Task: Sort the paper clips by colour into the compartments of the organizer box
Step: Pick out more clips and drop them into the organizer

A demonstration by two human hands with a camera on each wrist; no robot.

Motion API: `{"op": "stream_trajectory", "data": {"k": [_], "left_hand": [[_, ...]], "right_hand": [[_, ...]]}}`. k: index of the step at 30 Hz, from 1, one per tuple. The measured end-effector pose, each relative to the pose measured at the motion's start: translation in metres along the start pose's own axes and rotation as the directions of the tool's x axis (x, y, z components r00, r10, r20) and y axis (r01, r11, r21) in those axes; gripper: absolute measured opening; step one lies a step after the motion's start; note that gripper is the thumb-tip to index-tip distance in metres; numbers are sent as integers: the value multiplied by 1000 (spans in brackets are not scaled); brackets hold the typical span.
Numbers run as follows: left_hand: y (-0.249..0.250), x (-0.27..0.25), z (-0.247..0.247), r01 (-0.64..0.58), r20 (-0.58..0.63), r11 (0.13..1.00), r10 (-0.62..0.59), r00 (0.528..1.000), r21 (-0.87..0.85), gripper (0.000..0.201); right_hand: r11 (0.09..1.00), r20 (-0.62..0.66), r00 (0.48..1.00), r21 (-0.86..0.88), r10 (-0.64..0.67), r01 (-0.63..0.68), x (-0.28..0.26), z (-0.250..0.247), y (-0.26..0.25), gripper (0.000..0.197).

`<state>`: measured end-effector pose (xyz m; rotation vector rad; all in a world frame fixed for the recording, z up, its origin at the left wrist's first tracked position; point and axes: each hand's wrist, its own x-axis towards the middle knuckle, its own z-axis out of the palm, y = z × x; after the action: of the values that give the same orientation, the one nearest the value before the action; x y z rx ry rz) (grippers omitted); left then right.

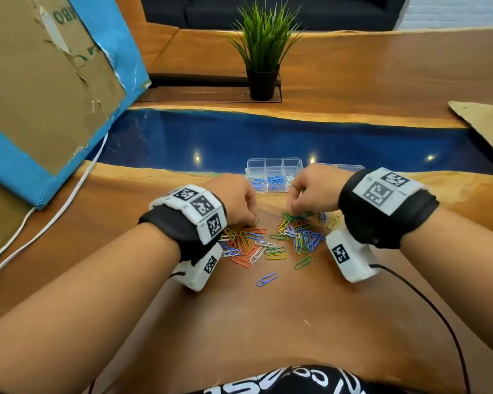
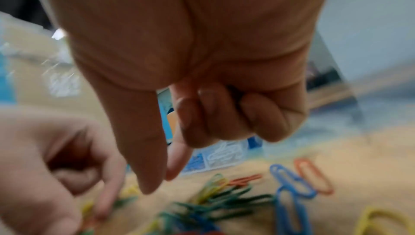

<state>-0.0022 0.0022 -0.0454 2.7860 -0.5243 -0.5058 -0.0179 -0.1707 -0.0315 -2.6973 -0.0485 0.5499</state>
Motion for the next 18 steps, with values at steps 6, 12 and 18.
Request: {"op": "stream_trajectory", "data": {"k": [6, 12, 18], "left_hand": [[12, 0, 1, 4, 9, 991, -5, 1000, 130, 10], [10, 3, 6, 23, 82, 993, -32, 996, 115, 23], [6, 0, 0, 31, 28, 993, -35, 999, 112, 10]], "right_hand": [[975, -25, 999, -218, 43, -47, 0, 8, -7, 22], [973, 14, 999, -229, 33, -29, 0, 11, -7, 23], [997, 49, 997, -56, 61, -58, -3, 5, -2, 22]]}}
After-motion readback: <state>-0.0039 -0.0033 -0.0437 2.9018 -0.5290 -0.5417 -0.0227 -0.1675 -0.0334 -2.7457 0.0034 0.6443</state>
